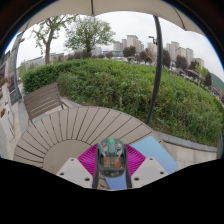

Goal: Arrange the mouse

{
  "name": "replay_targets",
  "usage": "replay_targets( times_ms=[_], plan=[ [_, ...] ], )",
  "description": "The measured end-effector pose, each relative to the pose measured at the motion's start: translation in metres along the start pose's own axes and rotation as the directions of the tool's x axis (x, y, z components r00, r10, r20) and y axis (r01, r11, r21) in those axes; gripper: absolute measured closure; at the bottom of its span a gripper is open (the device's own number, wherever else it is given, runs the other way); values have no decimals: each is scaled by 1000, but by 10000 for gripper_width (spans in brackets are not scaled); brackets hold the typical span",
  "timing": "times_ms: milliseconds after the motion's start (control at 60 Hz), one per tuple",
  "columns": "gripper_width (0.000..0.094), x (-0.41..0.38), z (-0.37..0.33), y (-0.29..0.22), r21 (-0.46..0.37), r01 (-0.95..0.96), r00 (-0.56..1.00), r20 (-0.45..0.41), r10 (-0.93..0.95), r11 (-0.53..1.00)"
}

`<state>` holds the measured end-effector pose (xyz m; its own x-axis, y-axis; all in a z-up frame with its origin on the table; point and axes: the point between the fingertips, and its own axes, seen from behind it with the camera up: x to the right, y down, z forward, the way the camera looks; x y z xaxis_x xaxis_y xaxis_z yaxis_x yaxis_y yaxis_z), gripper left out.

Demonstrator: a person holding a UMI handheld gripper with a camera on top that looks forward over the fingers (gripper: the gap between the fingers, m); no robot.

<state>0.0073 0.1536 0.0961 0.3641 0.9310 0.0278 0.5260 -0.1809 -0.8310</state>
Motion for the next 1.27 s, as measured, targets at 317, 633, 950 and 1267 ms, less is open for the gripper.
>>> replay_targets(
  times_ms=[317, 633, 950, 1267],
  plan=[
    [436, 96, 68, 85, -95, -4, 999, -52, -1, 995],
    [93, 79, -62, 58, -197, -70, 994, -92, 53, 978],
    [88, 19, -241, 59, -253, -54, 997, -59, 40, 966],
    [79, 5, -265, 64, -237, -82, 994, -83, 64, 968]
  ],
)
